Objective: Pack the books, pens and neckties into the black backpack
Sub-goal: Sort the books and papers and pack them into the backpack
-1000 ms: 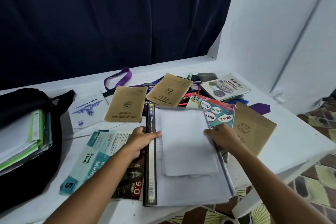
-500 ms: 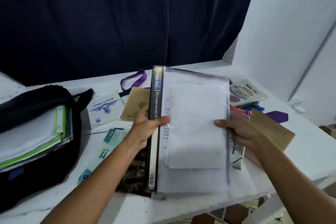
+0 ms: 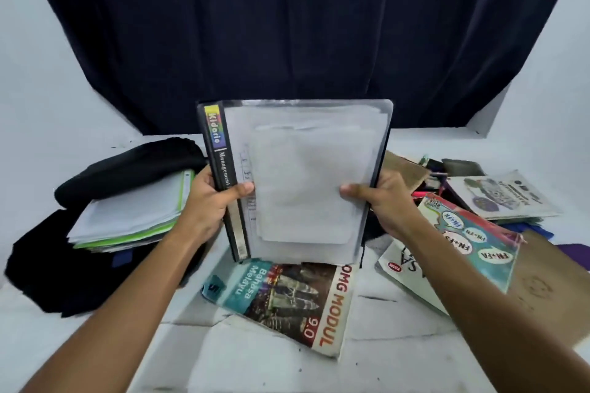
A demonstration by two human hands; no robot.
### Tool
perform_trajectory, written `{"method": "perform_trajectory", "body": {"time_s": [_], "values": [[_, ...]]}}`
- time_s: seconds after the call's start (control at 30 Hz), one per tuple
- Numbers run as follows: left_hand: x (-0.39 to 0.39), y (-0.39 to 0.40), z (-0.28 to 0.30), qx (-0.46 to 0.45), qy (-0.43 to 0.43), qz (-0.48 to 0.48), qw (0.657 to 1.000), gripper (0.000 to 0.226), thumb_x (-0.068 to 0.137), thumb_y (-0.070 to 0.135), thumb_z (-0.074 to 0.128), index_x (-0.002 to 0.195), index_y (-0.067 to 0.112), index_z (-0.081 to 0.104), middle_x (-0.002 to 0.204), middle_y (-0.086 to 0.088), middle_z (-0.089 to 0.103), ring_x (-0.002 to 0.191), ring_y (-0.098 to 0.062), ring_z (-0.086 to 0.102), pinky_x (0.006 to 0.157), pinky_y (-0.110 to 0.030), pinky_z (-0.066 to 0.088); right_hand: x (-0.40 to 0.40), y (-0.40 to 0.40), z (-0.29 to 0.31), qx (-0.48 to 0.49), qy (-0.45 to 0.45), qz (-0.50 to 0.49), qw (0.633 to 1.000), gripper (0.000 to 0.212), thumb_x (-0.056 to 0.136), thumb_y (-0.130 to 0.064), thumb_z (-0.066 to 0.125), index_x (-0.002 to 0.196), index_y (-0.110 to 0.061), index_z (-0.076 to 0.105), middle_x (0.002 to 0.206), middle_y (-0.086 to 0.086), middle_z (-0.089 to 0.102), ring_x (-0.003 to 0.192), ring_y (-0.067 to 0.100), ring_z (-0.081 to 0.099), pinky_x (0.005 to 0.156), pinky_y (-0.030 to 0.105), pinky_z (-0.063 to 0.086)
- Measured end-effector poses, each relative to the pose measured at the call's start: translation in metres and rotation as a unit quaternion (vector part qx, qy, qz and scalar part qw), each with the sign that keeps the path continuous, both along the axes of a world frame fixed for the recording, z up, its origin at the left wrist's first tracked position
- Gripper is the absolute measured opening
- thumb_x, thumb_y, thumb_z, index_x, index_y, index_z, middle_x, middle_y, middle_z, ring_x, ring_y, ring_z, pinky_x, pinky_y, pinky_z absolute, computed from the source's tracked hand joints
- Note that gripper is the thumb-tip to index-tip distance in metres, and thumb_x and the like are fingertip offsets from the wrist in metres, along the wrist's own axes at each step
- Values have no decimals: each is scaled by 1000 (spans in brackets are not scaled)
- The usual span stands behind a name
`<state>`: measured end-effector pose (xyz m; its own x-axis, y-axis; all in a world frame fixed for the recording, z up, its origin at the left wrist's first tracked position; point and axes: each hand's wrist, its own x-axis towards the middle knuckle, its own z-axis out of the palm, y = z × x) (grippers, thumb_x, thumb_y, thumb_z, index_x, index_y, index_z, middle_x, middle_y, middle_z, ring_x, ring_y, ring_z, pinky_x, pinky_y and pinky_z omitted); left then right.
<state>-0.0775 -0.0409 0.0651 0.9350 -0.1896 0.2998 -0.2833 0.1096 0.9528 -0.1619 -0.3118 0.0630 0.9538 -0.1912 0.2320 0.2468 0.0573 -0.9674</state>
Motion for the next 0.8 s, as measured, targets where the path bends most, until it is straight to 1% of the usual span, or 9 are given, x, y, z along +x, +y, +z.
{"method": "perform_trajectory", "body": {"time_s": [0.1, 0.2, 0.3, 0.4, 0.47, 0.53, 0.63, 0.7, 0.8], "values": [[-1, 13, -21, 7, 36, 17, 999, 37, 67, -8, 76, 99, 9, 67, 92, 2, 77, 88, -16, 72, 88, -38, 57, 7, 8, -18, -12, 24, 18, 999, 19, 76, 2, 73, 94, 7, 70, 92, 13, 76, 82, 24, 72, 73, 31, 59], [-1, 17, -25, 3, 48, 29, 998, 35, 74, -14, 70, 99, 11, 67, 92, 2, 77, 90, -17, 72, 87, -35, 55, 13, 10, -19, 5, 36, 41, 999, 22, 73, -3, 74, 94, 3, 71, 96, 15, 75, 86, 27, 72, 77, 35, 60], [2, 18, -22, 9, 53, 30, 998, 35, 74, -12, 71, 100, 11, 67, 96, -1, 76, 93, -20, 71, 87, -34, 55, 17, 9, -15, 11, 43, 60, 997, 29, 68, -7, 74, 94, 3, 70, 94, 12, 76, 84, 25, 72, 75, 33, 61], [1, 15, -19, 11, 55, 19, 998, 35, 70, -4, 76, 103, 5, 68, 104, -9, 74, 99, -26, 70, 89, -36, 55, 18, 6, -14, 14, 56, 84, 995, 28, 69, -7, 73, 97, 1, 70, 94, 8, 76, 84, 21, 73, 69, 27, 59], [1, 12, -17, 6, 61, 8, 998, 37, 67, -1, 78, 101, 8, 69, 100, -4, 76, 96, -21, 71, 84, -29, 56, 18, 6, -16, 8, 67, 108, 992, 29, 71, -7, 73, 99, -3, 69, 96, 5, 76, 86, 20, 73, 69, 26, 58], [2, 12, -17, 11, 56, -4, 998, 39, 64, -1, 79, 100, 11, 69, 98, 0, 76, 94, -18, 72, 80, -24, 56, 19, 5, -20, -14, 85, 124, 989, 39, 66, -12, 80, 103, -6, 68, 99, 5, 76, 91, 21, 73, 71, 28, 59], [3, 13, -24, 44, 66, 1, 997, 41, 61, 1, 83, 99, 12, 70, 100, -4, 76, 98, -21, 71, 89, -34, 56, 21, 3, -29, -50, 110, 132, 984, 66, 56, -25, 90, 115, -9, 64, 109, 6, 74, 99, 22, 71, 80, 37, 59], [3, 12, -29, 55, 86, 8, 995, 40, 62, 4, 84, 97, 15, 71, 102, -4, 76, 101, -23, 70, 96, -42, 53, 21, 5, -31, -57, 104, 123, 985, 59, 62, -20, 89, 114, -10, 63, 109, 6, 74, 98, 21, 71, 81, 38, 59], [5, 7, -29, 59, 97, 46, 992, 47, 54, 21, 87, 98, 16, 70, 103, -5, 75, 101, -24, 70, 99, -48, 51, 21, 10, -30, -45, 82, 81, 992, 30, 75, -3, 77, 104, -8, 67, 102, 8, 75, 90, 23, 73, 73, 33, 60]]}}
